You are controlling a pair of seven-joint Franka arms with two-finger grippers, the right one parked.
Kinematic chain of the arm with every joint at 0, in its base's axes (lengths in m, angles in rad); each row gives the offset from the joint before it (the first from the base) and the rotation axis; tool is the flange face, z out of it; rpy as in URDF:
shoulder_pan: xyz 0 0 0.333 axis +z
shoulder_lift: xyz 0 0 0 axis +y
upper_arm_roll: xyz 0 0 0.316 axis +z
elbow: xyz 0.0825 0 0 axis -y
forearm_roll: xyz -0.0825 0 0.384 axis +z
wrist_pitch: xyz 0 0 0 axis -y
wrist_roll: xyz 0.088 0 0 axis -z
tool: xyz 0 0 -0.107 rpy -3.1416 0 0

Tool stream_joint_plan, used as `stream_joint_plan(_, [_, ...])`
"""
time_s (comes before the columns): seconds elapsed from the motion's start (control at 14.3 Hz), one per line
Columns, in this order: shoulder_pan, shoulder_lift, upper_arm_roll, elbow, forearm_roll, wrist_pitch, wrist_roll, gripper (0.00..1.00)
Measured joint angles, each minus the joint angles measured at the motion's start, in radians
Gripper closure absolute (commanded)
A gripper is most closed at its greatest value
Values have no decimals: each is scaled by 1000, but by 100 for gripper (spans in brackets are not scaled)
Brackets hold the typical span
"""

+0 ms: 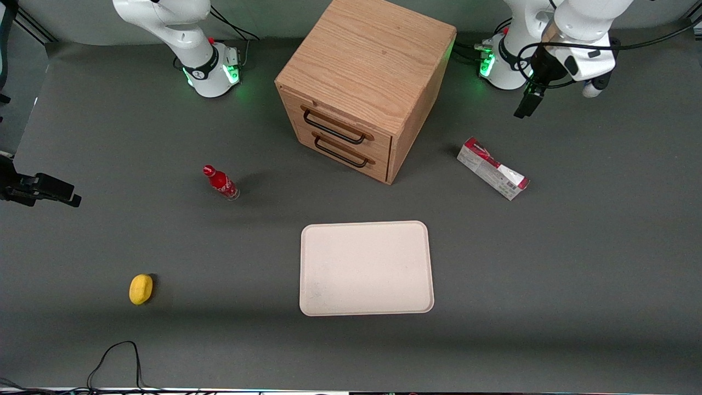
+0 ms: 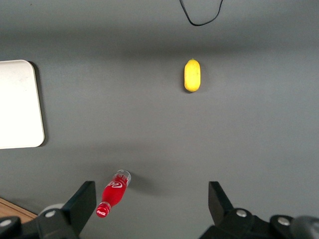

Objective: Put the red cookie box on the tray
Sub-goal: 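Move the open left gripper down over the red cookie box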

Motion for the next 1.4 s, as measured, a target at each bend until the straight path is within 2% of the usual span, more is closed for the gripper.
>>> stream_joint_plan(0.35, [6,57,-2,-116,11,186,-27,0])
stream_joint_plan(0.7, [-7,202,-13,-215,91,401,-27,0])
stream_joint_plan(0.91, [-13,255,-14,-277,111,519,-26,0])
stream_joint_plan(1.26, [-13,392,-14,-321,163,718,-25,0])
stream_joint_plan(1.4, [-12,443,-13,-337,206,786,-25,0])
